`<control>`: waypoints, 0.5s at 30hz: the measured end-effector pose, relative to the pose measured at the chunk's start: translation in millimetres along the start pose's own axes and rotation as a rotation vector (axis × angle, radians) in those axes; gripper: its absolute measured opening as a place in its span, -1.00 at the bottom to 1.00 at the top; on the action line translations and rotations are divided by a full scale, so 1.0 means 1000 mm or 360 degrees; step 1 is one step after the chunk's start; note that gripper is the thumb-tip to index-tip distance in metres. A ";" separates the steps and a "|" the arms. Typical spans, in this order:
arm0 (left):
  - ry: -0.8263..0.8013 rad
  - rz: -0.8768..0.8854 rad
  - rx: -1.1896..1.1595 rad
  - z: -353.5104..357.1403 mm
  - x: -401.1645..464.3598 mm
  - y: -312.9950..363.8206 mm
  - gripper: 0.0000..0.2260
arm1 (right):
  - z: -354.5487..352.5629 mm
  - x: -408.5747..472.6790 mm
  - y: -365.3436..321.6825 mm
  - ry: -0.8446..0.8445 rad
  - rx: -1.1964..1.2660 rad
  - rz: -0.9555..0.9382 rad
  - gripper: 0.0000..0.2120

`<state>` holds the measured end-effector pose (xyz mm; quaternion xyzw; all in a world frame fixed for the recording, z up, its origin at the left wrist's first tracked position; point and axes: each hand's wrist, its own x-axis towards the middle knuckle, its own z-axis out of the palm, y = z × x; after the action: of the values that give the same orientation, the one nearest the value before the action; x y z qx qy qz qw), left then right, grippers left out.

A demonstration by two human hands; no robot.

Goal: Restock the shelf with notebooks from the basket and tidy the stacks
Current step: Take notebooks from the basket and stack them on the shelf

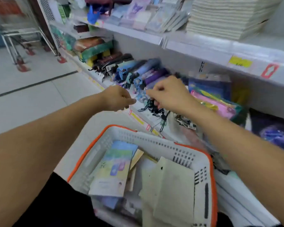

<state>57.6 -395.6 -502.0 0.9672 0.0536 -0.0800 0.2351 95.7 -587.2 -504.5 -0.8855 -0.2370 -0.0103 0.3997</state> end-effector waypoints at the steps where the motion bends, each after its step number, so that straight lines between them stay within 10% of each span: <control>1: -0.0247 -0.0052 0.0078 0.006 -0.012 -0.017 -0.69 | 0.032 -0.017 0.016 -0.0290 0.0156 0.0331 -0.64; 5: -0.0778 -0.0072 0.0388 0.028 -0.051 -0.053 -0.72 | 0.140 -0.087 0.074 -0.0775 0.0269 0.1045 -0.51; 15: -0.0922 -0.0074 0.0511 0.022 -0.065 -0.047 -0.61 | 0.254 -0.139 0.079 -0.0754 0.0244 0.1098 -0.53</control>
<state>-15.5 -368.7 -531.0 0.9274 -0.0068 -0.3645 0.0834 -37.5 -508.2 -761.7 -0.8584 -0.0122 0.3454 0.3790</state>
